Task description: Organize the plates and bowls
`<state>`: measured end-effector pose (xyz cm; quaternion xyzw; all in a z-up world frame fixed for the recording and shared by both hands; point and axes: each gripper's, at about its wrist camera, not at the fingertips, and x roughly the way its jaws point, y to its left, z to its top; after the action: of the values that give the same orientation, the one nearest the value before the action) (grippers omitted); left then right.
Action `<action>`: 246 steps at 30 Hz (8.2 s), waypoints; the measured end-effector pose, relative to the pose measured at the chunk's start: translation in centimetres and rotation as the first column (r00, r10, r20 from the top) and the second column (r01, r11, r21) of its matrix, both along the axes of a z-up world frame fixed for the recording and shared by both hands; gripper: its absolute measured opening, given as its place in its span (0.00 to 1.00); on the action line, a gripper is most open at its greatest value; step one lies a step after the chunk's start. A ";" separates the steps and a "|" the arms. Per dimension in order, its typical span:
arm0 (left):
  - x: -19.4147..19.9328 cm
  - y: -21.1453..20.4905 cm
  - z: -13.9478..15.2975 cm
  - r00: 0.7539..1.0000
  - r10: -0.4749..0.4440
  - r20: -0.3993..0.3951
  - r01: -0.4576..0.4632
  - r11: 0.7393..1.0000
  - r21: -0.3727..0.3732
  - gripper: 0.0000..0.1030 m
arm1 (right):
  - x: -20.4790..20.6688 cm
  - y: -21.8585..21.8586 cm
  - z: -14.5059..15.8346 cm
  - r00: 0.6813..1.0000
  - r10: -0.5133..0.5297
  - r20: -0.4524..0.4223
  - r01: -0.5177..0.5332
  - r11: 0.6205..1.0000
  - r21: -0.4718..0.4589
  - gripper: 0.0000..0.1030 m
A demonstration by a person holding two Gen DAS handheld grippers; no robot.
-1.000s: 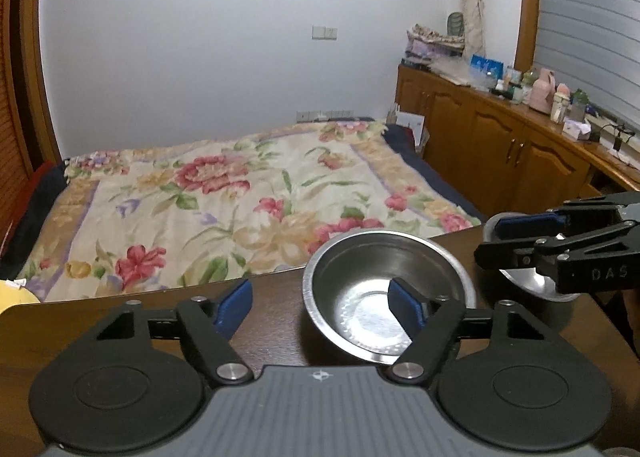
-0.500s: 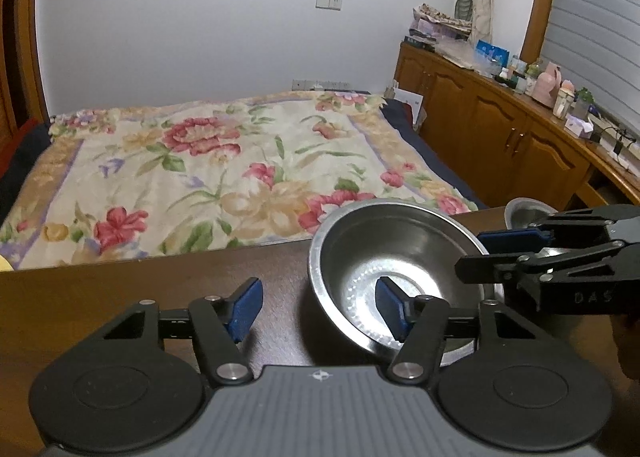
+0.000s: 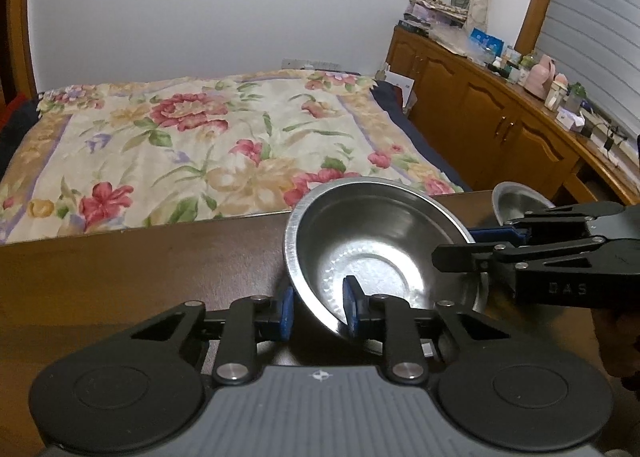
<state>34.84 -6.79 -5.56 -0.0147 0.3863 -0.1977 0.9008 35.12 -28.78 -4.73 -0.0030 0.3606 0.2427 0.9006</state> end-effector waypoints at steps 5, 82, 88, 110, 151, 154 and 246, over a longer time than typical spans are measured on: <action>-0.8 0.1 1.2 1.000 -0.007 0.024 0.008 1.000 -0.008 0.25 | -0.3 -0.3 0.5 1.000 -0.010 -0.001 0.010 1.000 0.015 0.20; -25.1 -0.1 1.7 0.957 -0.226 0.184 0.215 0.973 0.077 0.27 | -22.3 -2.0 1.3 0.996 -0.076 0.050 0.072 0.994 0.079 0.20; -25.2 -0.4 0.7 0.957 -0.231 0.177 0.214 0.970 0.113 0.27 | -23.0 -1.8 0.4 0.995 -0.060 0.074 0.057 0.998 0.037 0.19; -25.4 -0.8 -0.2 0.944 -0.245 0.222 0.196 0.955 0.222 0.26 | -23.8 0.0 0.3 0.980 0.030 0.195 0.008 0.982 -0.190 0.19; -24.6 0.0 0.7 0.953 -0.167 0.252 0.141 0.983 0.116 0.37 | -23.1 -0.9 1.5 0.973 -0.016 0.230 0.046 0.991 -0.125 0.18; -24.3 0.0 1.4 0.950 -0.160 0.267 0.135 0.985 0.111 0.39 | -23.1 -1.3 2.1 0.970 -0.036 0.242 0.064 0.992 -0.108 0.18; 1.9 -14.1 -0.2 0.952 -0.304 -0.032 0.306 0.950 0.060 0.17 | -5.4 -13.2 -2.8 0.930 -0.367 0.029 0.356 0.917 0.181 0.20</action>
<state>36.75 -20.90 -5.78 0.0719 0.4003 -0.3219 0.8550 29.72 -41.96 -7.54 0.1340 0.3042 0.1024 0.9376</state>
